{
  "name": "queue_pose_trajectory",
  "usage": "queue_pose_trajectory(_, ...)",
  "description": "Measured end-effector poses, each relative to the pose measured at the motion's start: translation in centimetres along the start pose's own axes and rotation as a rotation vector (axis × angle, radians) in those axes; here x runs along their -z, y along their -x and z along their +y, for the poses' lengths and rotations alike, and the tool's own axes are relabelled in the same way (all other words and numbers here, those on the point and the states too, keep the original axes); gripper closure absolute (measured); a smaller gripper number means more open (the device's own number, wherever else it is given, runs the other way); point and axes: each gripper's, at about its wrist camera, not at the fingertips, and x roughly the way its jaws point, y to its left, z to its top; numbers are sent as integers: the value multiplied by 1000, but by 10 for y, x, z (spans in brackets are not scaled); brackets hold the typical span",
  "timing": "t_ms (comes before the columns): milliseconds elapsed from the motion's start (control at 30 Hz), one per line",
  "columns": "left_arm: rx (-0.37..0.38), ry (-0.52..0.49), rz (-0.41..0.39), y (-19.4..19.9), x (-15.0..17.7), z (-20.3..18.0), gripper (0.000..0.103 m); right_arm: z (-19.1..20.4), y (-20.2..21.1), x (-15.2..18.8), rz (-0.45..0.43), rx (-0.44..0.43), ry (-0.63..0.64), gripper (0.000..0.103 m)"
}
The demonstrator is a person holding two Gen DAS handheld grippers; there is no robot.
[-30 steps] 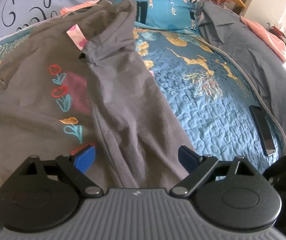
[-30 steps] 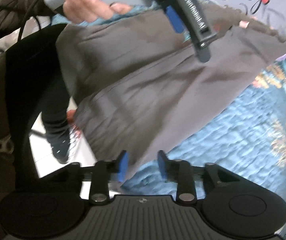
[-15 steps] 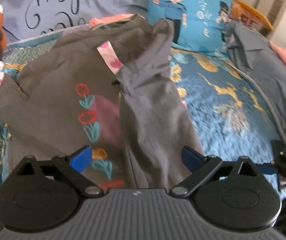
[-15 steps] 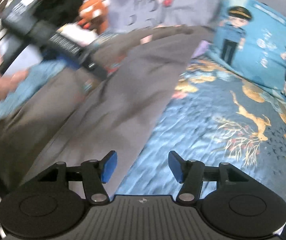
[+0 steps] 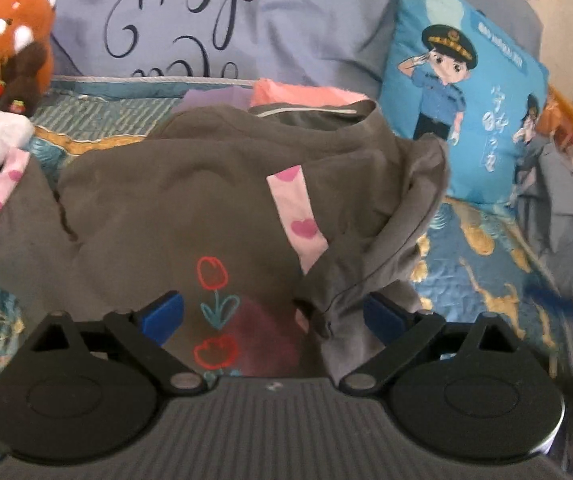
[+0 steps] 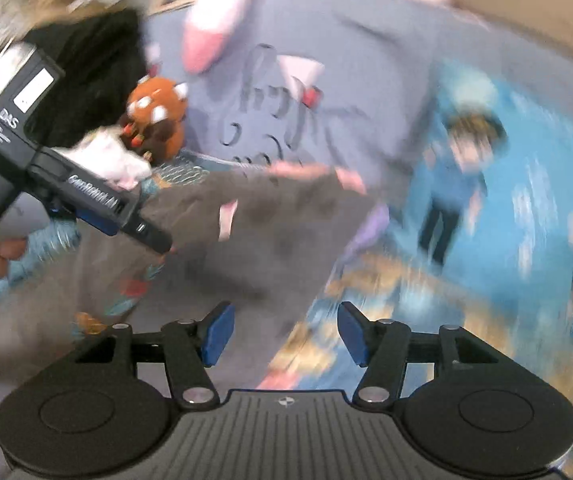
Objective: Fold clothes
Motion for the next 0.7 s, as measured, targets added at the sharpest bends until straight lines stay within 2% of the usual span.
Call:
queue_pose_trajectory(133,16,-159,3,-3,16,-9,5,-19,-41,-50,31,-45,304,49)
queue_pose_trajectory(267,57,-228,-12,-7,20,-17,1,-20,-91,-88,121,-94,534,51)
queue_pose_trajectory(300,76,-234,-23,-8,18,-18,1,-20,-104,-94,154,-101,555,52)
queue_pose_trajectory(367,124,-254,-33,-8,16,-17,1,-19,-126,-103,220,-119,574,63)
queue_pose_trajectory(400,141,-269,-34,-8,16,-17,1,-18,-133,-104,240,-125,581,65)
queue_pose_trajectory(500,95,-317,-64,-10,14,-16,1,-15,-155,-107,299,-138,605,67)
queue_pose_trajectory(567,113,-320,-53,-16,16,-11,0,-8,-163,-105,328,-139,641,73)
queue_pose_trajectory(600,128,-313,-43,-18,17,-7,0,-5,-166,-104,343,-141,660,76)
queue_pose_trajectory(633,143,-307,-34,-21,17,-4,0,-1,-169,-103,357,-142,679,89)
queue_pose_trajectory(667,149,-295,-27,-25,15,0,0,1,-170,-103,368,-142,691,97)
queue_pose_trajectory(700,149,-281,-17,-29,14,4,1,2,-168,-106,374,-137,693,97)
